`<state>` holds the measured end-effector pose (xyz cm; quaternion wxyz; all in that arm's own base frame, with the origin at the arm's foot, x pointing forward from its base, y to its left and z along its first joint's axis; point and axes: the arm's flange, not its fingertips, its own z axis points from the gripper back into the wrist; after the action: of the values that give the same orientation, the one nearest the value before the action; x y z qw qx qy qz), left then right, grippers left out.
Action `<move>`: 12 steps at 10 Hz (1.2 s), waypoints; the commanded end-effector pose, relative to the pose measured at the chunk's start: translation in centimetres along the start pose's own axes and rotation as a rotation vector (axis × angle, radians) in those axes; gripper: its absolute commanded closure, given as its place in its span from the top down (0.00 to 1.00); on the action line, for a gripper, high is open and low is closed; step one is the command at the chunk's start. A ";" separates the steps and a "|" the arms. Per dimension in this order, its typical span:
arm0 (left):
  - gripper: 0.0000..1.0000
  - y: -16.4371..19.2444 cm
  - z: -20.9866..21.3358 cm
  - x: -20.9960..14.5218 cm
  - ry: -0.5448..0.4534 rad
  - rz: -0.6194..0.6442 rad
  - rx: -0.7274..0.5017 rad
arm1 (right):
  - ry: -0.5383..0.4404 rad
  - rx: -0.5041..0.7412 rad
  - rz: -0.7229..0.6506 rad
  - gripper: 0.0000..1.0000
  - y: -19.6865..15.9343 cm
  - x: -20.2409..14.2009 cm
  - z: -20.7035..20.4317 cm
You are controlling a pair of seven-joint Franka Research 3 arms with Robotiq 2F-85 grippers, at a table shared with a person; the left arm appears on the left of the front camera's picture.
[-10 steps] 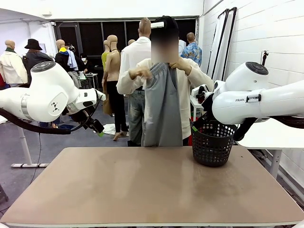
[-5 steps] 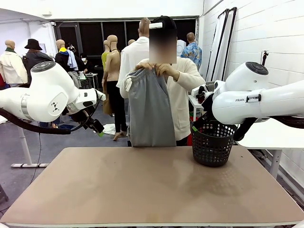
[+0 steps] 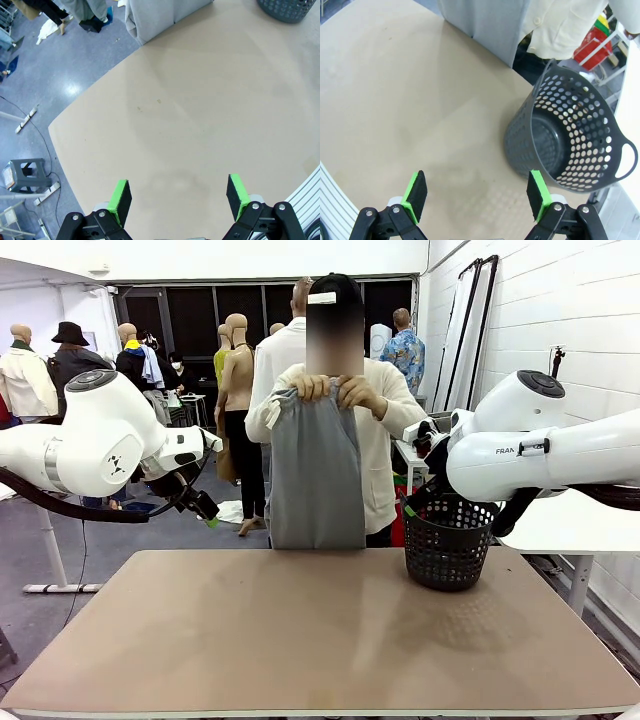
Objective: Fold the training pants.
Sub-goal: Grab both ends of the Training pants handed by a person.
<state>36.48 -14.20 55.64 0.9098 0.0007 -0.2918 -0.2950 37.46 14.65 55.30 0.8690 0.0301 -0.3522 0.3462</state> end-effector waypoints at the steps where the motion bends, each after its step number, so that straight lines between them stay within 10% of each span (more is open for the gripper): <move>1: 1.00 0.0 0.0 0.0 0.003 0.001 -0.002 | -0.001 0.004 -0.001 1.00 -0.1 0.0 0.0; 12: 1.00 0.0 0.0 0.0 0.003 0.001 -0.002 | -0.001 0.004 -0.001 1.00 -0.1 0.0 0.0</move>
<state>36.48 -14.20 55.64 0.9098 0.0007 -0.2918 -0.2950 37.46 14.65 55.30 0.8690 0.0301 -0.3522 0.3462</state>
